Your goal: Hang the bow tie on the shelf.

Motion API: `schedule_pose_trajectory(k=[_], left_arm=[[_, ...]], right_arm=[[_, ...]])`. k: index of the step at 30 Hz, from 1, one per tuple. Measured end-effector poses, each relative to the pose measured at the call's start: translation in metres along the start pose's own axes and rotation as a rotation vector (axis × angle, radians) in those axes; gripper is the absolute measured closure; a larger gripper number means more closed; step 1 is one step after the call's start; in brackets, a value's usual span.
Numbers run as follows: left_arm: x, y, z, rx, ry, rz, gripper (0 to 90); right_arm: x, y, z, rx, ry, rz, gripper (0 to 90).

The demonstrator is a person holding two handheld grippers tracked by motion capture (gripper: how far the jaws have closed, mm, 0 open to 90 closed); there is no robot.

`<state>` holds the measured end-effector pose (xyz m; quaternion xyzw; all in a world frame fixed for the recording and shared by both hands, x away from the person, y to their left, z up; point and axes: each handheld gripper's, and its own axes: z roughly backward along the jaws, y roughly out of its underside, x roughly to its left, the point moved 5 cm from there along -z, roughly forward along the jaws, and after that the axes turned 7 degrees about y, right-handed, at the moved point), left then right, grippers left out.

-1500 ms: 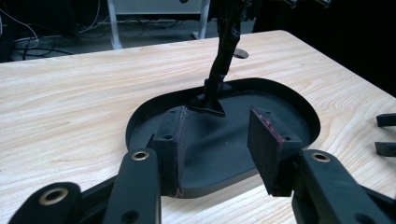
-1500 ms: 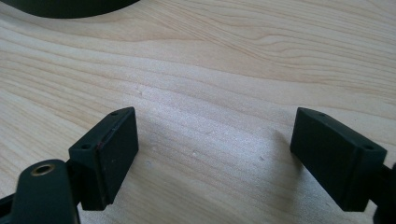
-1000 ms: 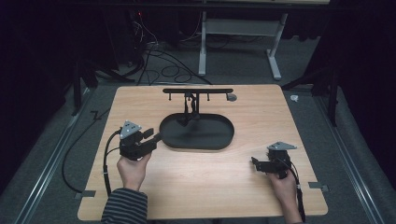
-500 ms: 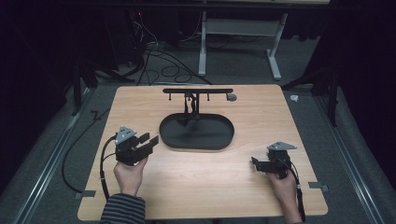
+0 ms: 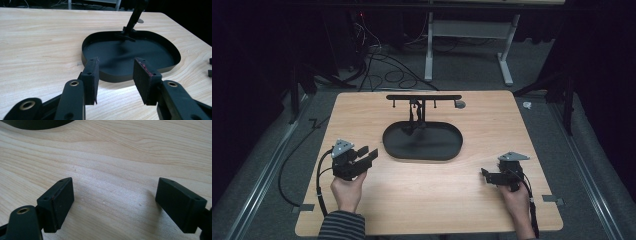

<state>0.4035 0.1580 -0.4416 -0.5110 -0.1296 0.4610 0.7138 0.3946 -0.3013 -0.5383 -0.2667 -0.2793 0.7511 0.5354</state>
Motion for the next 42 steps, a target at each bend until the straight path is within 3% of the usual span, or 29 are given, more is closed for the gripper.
schedule_pose_trajectory(k=[17, 42], left_arm=[[0.008, 0.021, 0.0, 0.029, -0.016, 0.039, 56.3], [0.019, 0.036, -0.005, 0.065, -0.037, 0.074, 55.9]], right_arm=[[0.0, 0.0, 0.0, -0.001, 0.0, -0.002, 16.3], [0.0, 0.0, 0.0, 0.0, 0.0, -0.002, 16.4]])
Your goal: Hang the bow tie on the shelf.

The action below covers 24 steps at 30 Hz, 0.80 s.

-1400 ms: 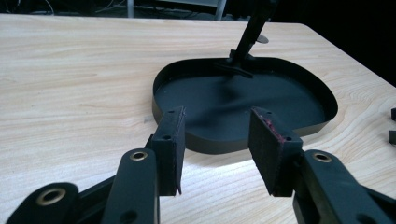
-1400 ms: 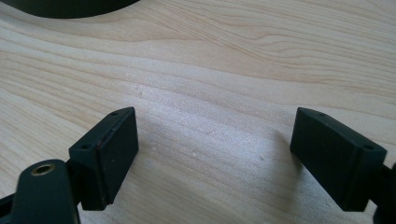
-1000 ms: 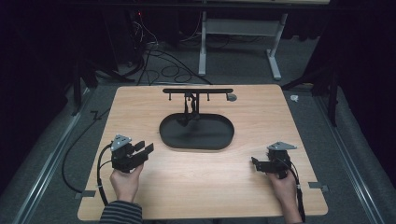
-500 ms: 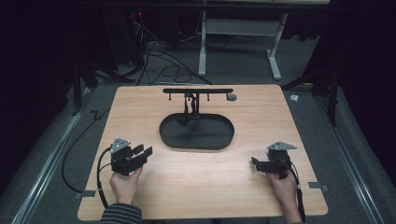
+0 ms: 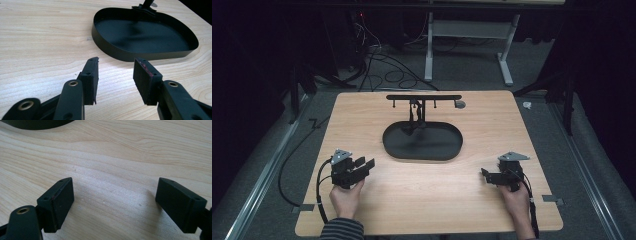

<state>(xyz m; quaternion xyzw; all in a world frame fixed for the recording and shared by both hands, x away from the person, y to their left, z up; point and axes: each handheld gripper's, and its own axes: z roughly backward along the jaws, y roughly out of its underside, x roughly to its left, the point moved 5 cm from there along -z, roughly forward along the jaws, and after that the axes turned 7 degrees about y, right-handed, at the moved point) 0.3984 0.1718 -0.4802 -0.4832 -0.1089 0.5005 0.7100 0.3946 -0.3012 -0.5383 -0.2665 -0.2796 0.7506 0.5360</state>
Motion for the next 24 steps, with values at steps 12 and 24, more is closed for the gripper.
schedule_pose_trajectory(k=[12, 24], left_arm=[[0.007, 0.009, -0.007, 0.024, -0.016, 0.015, 56.2], [0.015, 0.015, -0.013, 0.041, -0.033, 0.037, 55.5]], right_arm=[[0.0, 0.0, 0.0, 0.0, 0.0, 0.0, 16.4], [0.0, 0.0, 0.0, 0.0, 0.0, 0.0, 16.4]])
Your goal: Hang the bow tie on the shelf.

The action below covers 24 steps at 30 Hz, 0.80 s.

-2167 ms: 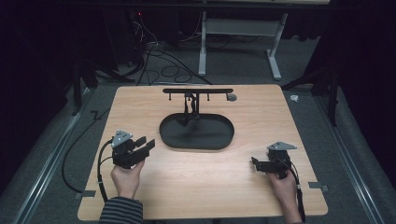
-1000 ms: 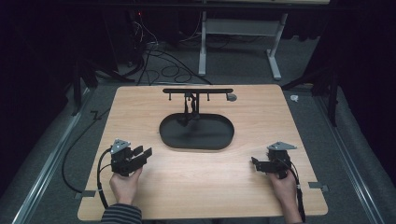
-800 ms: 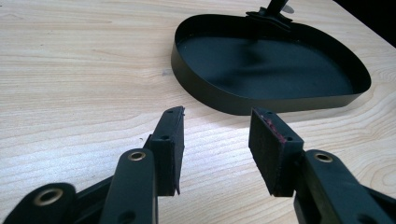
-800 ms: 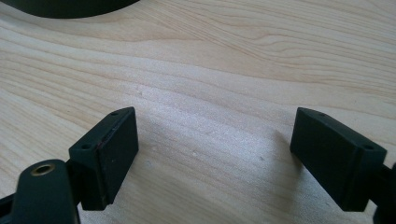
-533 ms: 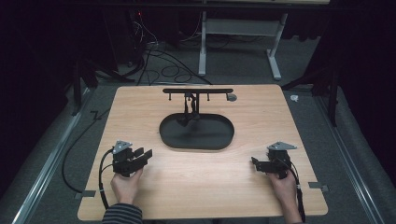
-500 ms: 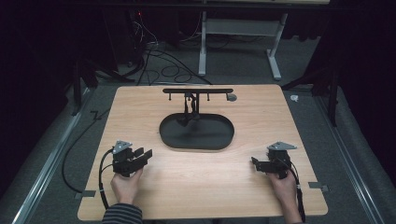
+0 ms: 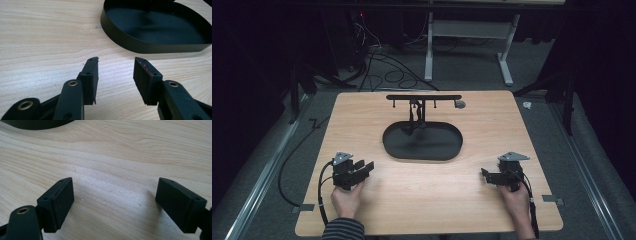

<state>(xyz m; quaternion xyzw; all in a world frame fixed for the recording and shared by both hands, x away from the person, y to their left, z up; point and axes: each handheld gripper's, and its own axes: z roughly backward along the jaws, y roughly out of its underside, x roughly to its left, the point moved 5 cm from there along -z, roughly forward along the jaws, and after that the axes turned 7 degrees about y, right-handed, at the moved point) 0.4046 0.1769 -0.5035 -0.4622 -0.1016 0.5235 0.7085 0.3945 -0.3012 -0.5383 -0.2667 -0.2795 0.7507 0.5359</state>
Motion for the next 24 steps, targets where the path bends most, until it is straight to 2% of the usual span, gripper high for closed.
schedule_pose_trajectory(k=[8, 15, 24], left_arm=[[0.003, 0.002, -0.006, 0.008, -0.015, -0.003, 55.0], [0.007, 0.005, -0.012, 0.015, -0.013, 0.027, 54.8], [0.009, 0.007, -0.017, 0.028, -0.021, 0.026, 54.6]], right_arm=[[0.0, 0.0, 0.0, 0.0, -0.001, 0.0, 16.4], [0.0, 0.0, 0.0, 0.0, 0.0, 0.0, 16.4], [0.0, 0.0, 0.0, 0.0, 0.0, 0.0, 16.4]])
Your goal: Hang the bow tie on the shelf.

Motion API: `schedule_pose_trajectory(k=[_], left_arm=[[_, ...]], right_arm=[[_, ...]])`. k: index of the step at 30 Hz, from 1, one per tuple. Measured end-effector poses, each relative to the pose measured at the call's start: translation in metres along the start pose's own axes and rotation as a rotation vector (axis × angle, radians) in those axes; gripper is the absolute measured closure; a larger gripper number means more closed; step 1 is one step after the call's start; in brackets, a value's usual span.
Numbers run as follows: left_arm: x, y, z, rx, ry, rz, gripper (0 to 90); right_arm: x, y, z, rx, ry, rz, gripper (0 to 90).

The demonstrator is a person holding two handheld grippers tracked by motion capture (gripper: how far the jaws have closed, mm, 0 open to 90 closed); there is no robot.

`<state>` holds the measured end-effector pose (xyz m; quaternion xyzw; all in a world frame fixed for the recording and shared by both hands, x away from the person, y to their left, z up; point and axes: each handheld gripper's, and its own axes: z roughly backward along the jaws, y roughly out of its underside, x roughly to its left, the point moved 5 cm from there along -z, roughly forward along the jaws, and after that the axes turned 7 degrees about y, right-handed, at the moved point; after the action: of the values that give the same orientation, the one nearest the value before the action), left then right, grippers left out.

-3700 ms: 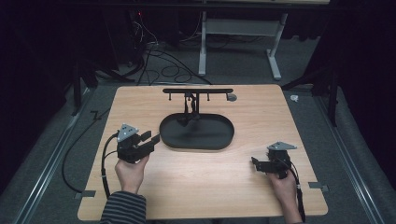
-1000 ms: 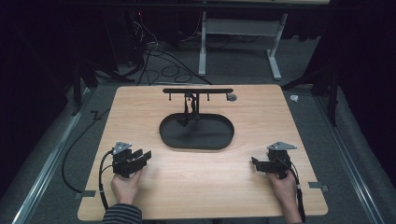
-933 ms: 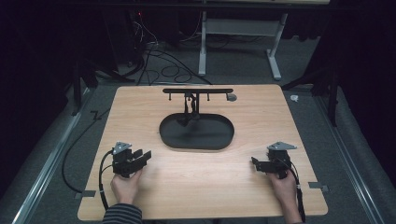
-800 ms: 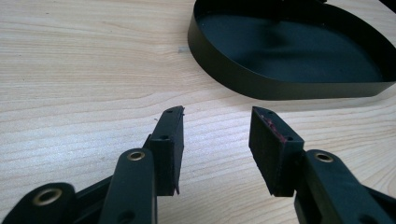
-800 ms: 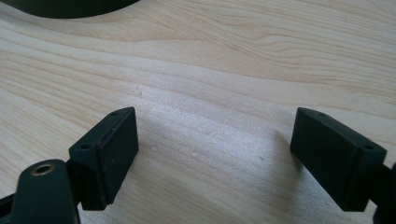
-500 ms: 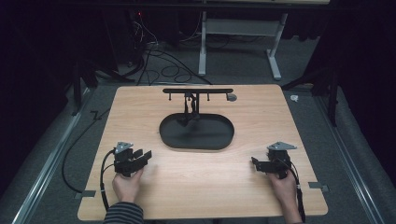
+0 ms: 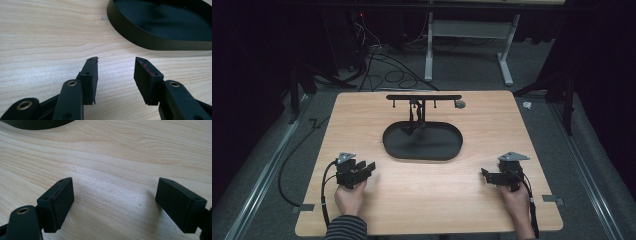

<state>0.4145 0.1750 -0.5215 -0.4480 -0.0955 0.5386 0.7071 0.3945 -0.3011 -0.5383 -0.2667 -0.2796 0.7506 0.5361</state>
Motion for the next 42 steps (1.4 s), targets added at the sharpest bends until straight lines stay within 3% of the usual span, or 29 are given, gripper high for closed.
schedule_pose_trajectory(k=[8, 31, 39, 42], left_arm=[[-0.002, 0.005, -0.007, 0.035, -0.053, -0.071, 53.9], [-0.002, 0.007, -0.018, 0.033, -0.092, -0.097, 53.4], [-0.004, 0.008, -0.02, 0.028, -0.103, -0.129, 52.2], [-0.006, 0.01, -0.022, 0.031, -0.115, -0.17, 49.9]], right_arm=[[0.0, 0.0, 0.0, 0.0, -0.001, -0.002, 16.3], [0.0, 0.0, 0.0, 0.0, -0.001, -0.002, 16.4], [0.0, 0.0, 0.0, 0.0, 0.0, -0.002, 16.4], [0.0, 0.0, 0.0, 0.0, 0.0, -0.003, 16.4]])
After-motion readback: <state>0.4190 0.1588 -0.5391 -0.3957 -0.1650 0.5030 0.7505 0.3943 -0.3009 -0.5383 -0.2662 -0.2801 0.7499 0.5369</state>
